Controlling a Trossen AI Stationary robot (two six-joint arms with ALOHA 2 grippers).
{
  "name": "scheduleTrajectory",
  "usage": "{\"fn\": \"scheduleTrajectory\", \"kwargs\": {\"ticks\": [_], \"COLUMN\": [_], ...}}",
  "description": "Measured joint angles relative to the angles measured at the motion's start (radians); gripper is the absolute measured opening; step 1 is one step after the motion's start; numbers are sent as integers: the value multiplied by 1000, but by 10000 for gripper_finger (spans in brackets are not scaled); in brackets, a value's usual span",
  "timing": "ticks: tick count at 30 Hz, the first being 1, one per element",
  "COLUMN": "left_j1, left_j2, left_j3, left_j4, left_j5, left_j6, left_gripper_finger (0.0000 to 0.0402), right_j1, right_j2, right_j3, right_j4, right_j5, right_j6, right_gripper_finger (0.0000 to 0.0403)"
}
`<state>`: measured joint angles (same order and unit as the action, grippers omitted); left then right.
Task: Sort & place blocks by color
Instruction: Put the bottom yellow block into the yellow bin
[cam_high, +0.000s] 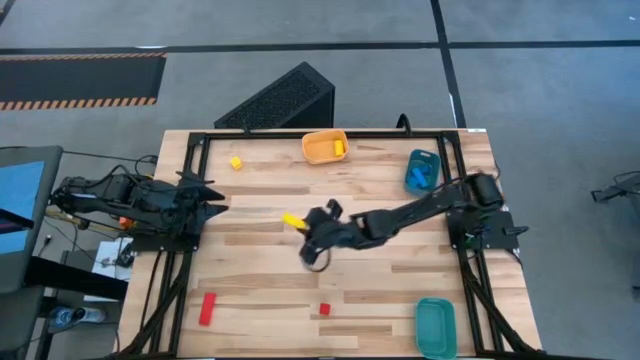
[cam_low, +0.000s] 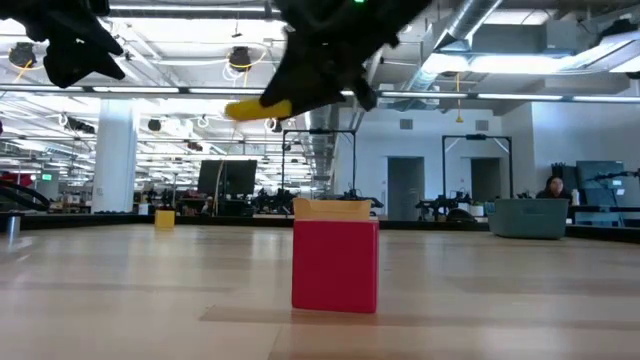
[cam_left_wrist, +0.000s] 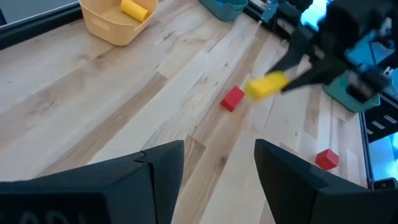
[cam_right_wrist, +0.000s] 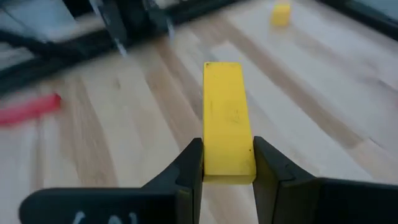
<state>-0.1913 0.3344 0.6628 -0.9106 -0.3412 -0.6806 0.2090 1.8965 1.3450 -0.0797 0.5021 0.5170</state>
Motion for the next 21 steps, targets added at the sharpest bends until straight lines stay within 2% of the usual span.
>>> {"fn": "scheduleTrajectory", "kwargs": {"ticks": [3, 5, 10, 15, 21], "left_j1": [0, 0, 12, 69, 157], "left_j2": [21, 41, 109, 249, 464], "left_j3": [-1, -19, -159, -293, -301], "left_j4": [39, 120, 522, 943, 1108], "left_j5": [-8, -30, -47, -64, -95], "left_j6": [17, 44, 65, -34, -198], "left_gripper_finger": [179, 174, 156, 143, 148], "right_j1": [-11, -22, -41, -79, -174], "right_j2": [-111, -190, -363, -517, -679], "right_j3": [-165, -257, -426, -541, -641], "right_j4": [134, 185, 205, 206, 163], "right_j5": [-21, -43, -103, -183, -351], "right_j6": [-9, -29, -70, -147, -256], "right_gripper_finger": [96, 96, 96, 96, 96]}}
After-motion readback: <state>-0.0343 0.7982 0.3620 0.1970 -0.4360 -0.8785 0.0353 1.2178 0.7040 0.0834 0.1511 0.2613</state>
